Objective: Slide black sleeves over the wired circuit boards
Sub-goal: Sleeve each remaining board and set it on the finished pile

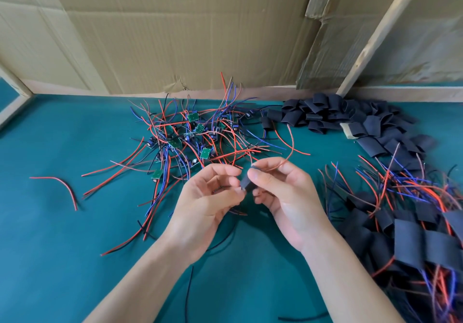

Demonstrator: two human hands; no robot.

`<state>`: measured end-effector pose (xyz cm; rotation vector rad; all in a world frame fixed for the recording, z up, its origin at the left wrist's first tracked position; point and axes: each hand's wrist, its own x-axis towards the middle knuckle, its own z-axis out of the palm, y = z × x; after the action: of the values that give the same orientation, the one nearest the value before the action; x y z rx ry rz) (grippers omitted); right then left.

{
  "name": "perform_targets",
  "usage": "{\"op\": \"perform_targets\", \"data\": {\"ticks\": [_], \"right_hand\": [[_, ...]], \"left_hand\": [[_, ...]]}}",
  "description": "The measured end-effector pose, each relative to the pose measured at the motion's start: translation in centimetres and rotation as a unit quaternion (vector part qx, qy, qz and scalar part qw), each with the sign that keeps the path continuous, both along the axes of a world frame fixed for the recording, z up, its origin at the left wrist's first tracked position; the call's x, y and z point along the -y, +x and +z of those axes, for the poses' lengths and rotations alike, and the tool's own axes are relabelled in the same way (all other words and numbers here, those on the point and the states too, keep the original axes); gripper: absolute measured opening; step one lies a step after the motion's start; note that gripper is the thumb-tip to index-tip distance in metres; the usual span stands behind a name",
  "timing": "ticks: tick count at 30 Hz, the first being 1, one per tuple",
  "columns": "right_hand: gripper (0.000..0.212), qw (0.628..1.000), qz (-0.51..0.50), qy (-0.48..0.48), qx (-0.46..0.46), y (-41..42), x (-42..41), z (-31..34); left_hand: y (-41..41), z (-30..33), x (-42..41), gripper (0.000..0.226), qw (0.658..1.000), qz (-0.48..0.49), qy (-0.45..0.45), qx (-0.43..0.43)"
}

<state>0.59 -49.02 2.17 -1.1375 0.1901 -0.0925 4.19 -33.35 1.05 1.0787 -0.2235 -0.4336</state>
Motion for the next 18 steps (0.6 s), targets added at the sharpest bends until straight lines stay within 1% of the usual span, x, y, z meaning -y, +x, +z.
{"op": "perform_targets", "data": {"ticks": [3, 5, 6, 8, 10, 12, 13, 15, 18], "right_hand": [[0.021, 1.000, 0.009, -0.006, 0.001, 0.0, -0.2, 0.0], [0.012, 1.000, 0.018, -0.022, 0.000, 0.0, -0.6, 0.1], [0.010, 0.999, 0.018, -0.033, -0.001, 0.1, -0.8, 0.1], [0.014, 0.998, 0.013, -0.056, 0.001, 0.1, -0.8, 0.3], [0.017, 0.998, 0.011, -0.065, 0.006, -0.1, -0.8, 0.6], [0.026, 0.998, 0.019, -0.054, 0.012, -0.5, -0.5, 0.9], [0.024, 0.998, 0.019, -0.057, 0.011, -0.8, -0.5, 1.0], [0.011, 0.994, 0.010, -0.108, 0.003, -1.3, -0.2, 1.5], [0.011, 0.979, -0.029, -0.198, -0.027, -2.9, 1.6, 2.7]], "left_hand": [[-0.4, 0.1, 0.2, 0.023, 0.992, 0.034, 0.092, 0.079], [-0.6, 0.0, 0.4, 0.021, 0.985, 0.039, 0.120, 0.116], [-0.6, 0.0, 0.4, 0.021, 0.984, 0.037, 0.123, 0.124], [-0.6, 0.0, 0.3, 0.017, 0.983, 0.033, 0.120, 0.133], [-0.5, -0.1, 0.4, 0.012, 0.985, 0.034, 0.116, 0.125], [-0.4, 0.0, 0.3, 0.017, 0.987, 0.042, 0.103, 0.113], [-0.4, 0.1, 0.3, 0.019, 0.987, 0.038, 0.097, 0.118], [-0.4, 0.4, 0.1, 0.022, 0.987, -0.002, 0.089, 0.132], [-0.9, 0.3, 0.2, 0.027, 0.984, -0.100, 0.090, 0.119]]}}
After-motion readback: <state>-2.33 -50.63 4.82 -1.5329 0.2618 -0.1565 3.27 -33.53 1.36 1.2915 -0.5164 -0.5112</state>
